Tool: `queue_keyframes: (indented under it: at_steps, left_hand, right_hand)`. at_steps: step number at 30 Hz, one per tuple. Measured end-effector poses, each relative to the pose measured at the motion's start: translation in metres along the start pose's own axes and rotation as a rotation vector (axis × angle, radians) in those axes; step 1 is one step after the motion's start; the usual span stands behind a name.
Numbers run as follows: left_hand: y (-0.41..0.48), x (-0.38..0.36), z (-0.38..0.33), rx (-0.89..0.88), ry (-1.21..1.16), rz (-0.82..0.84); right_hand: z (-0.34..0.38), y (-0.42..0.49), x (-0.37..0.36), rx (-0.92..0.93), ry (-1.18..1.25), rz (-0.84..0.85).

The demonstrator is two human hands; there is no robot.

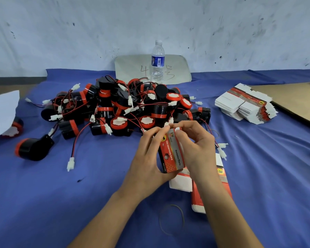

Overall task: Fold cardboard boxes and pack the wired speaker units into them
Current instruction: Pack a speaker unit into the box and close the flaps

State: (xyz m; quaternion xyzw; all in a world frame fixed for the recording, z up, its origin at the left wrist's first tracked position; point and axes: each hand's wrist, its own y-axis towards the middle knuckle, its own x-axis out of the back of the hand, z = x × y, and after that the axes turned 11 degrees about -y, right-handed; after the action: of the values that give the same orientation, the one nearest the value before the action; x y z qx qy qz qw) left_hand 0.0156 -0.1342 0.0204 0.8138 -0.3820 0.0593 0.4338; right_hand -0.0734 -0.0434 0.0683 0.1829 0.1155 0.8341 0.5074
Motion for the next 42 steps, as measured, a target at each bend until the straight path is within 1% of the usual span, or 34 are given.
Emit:
queue_keyframes:
  at_steps: [9, 16, 21, 25, 29, 31, 33, 35, 37, 40, 42]
  left_hand:
    - [-0.001, -0.002, 0.0, -0.035, 0.081, -0.01]
    - [0.001, 0.0, -0.001, -0.071, 0.109, -0.002]
    - [0.0, -0.002, -0.002, -0.072, 0.099, 0.001]
    - [0.0, -0.002, -0.002, -0.057, 0.073, -0.035]
    - [0.001, -0.002, -0.006, -0.047, 0.056, -0.057]
    - [0.001, -0.004, -0.007, -0.028, 0.037, -0.123]
    - [0.002, -0.003, -0.008, 0.009, 0.017, -0.209]
    - [0.002, -0.001, -0.008, 0.02, 0.037, -0.242]
    - [0.001, 0.001, -0.007, 0.029, 0.067, -0.249]
    - [0.0, 0.001, -0.005, 0.05, 0.047, -0.243]
    - [0.001, -0.001, -0.006, 0.07, 0.031, -0.261]
  right_hand:
    - [0.0, 0.001, 0.002, -0.109, 0.019, 0.001]
    - [0.0, 0.003, 0.007, -0.102, 0.028, 0.025]
    - [0.001, 0.007, 0.013, -0.085, -0.039, 0.043]
    - [0.005, 0.008, 0.017, -0.012, -0.042, 0.147]
    - [0.006, 0.006, 0.022, -0.013, 0.004, 0.246]
    - [0.009, 0.003, 0.021, -0.035, 0.096, 0.358]
    - [0.012, -0.002, 0.018, -0.061, 0.177, 0.509]
    - [0.013, -0.006, 0.015, -0.065, 0.154, 0.626]
    - [0.014, -0.007, 0.014, -0.055, 0.111, 0.699]
    - [0.013, -0.006, 0.012, -0.053, 0.096, 0.715]
    - [0.014, -0.005, 0.006, -0.053, 0.055, 0.647]
